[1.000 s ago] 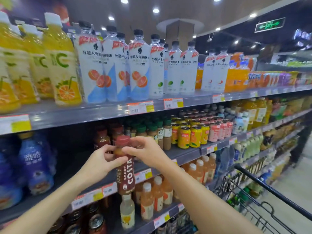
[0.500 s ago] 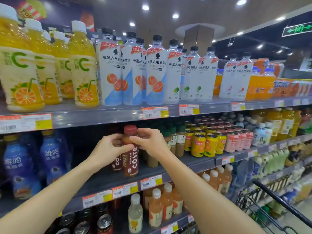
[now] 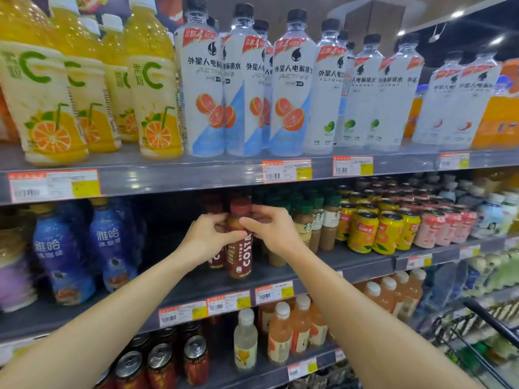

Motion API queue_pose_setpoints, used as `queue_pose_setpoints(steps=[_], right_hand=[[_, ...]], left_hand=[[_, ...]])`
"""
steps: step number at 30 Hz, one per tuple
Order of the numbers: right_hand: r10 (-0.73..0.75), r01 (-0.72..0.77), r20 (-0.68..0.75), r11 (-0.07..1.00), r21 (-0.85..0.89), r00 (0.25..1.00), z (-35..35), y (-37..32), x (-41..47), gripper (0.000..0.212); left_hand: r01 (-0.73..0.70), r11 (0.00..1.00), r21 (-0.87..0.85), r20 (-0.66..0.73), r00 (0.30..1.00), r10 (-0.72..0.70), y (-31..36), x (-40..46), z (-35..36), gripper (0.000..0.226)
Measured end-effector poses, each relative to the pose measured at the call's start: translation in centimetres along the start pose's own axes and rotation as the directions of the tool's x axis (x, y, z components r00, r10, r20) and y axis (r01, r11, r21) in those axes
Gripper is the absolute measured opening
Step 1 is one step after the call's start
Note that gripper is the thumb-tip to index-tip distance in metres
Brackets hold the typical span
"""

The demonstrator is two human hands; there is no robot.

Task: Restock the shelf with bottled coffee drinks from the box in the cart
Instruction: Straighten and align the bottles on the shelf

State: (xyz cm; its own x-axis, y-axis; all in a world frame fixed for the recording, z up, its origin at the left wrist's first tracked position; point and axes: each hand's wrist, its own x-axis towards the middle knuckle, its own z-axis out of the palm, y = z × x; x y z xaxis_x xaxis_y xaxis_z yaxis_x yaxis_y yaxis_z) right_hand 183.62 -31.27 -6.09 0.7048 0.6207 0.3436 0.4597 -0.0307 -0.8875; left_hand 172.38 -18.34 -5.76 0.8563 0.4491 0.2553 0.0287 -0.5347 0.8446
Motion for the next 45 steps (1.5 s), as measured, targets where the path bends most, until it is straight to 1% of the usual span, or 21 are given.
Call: queue_pose_setpoints(steps=[5, 7, 10, 12, 15, 20, 24, 30, 33, 36, 39, 42, 44, 45], right_hand=[[0.01, -0.01, 0.004, 0.998, -0.055, 1.0, 0.4, 1.6, 0.3, 0.034], [0.014, -0.014, 0.002, 0.998, -0.061, 1.0, 0.5, 2.1, 0.2, 0.034], [0.026, -0.026, -0.017, 0.999, -0.039, 1.0, 0.4, 2.7, 0.2, 0.033], [0.038, -0.038, -0.045, 0.999, -0.013, 0.998, 0.5, 3.1, 0.5, 0.032], [0.051, -0.051, -0.091, 0.999, 0.001, 0.995, 0.8, 3.7, 0.9, 0.039], [0.059, -0.059, -0.116, 0.998, 0.006, 0.991, 1.0, 4.0, 1.1, 0.041], [0.075, -0.078, -0.142, 0.997, -0.017, 0.987, 1.1, 4.0, 1.3, 0.04], [0.088, -0.091, -0.178, 0.996, -0.009, 0.98, 1.8, 3.8, 0.9, 0.038], [0.089, -0.1, -0.18, 0.993, -0.056, 0.98, 2.0, 3.4, 0.7, 0.039], [0.062, -0.088, -0.166, 0.984, -0.158, 0.984, 2.0, 2.9, 0.3, 0.039], [0.028, -0.057, -0.135, 0.975, -0.216, 0.99, 1.6, 2.4, -0.7, 0.039], [-0.02, -0.03, -0.12, 0.916, -0.401, 0.993, 0.1, 2.1, -1.8, 0.04], [-0.006, -0.048, -0.112, 0.881, -0.471, 0.994, -1.2, 2.0, -2.6, 0.038], [0.001, -0.056, -0.111, 0.872, -0.487, 0.994, -1.8, 2.0, -3.0, 0.036]], left_hand=[[0.038, 0.998, 0.054, -0.077, 0.996, -0.033, -0.9, 0.4, 1.6, 0.026], [0.047, 0.995, 0.084, -0.111, 0.993, -0.038, -1.2, 0.5, 2.3, 0.033], [0.055, 0.995, 0.084, -0.145, 0.989, -0.043, -1.5, 0.8, 3.0, 0.044], [0.054, 0.995, 0.088, -0.155, 0.987, -0.04, -1.6, 1.0, 3.3, 0.044], [0.046, 0.995, 0.088, -0.17, 0.985, -0.031, -1.7, 1.4, 3.7, 0.041], [0.042, 0.993, 0.109, -0.152, 0.988, -0.025, -2.0, 1.9, 4.1, 0.046], [0.039, 0.986, 0.162, -0.124, 0.992, -0.019, -2.3, 2.2, 4.0, 0.052], [0.019, 0.98, 0.2, -0.115, 0.993, 0.004, -2.3, 2.1, 4.2, 0.047], [-0.001, 0.972, 0.234, -0.114, 0.993, 0.029, -1.9, 1.8, 4.3, 0.041], [-0.029, 0.953, 0.302, -0.087, 0.995, 0.058, -1.5, 1.4, 4.1, 0.037], [-0.029, 0.936, 0.35, -0.098, 0.993, 0.067, -1.2, 0.8, 3.5, 0.042], [-0.037, 0.905, 0.423, -0.134, 0.986, 0.103, -0.9, -0.6, 2.9, 0.051], [-0.072, 0.901, 0.429, -0.121, 0.983, 0.136, -0.7, -1.7, 2.7, 0.056], [-0.095, 0.902, 0.421, -0.105, 0.983, 0.152, -0.6, -2.2, 2.7, 0.055]])
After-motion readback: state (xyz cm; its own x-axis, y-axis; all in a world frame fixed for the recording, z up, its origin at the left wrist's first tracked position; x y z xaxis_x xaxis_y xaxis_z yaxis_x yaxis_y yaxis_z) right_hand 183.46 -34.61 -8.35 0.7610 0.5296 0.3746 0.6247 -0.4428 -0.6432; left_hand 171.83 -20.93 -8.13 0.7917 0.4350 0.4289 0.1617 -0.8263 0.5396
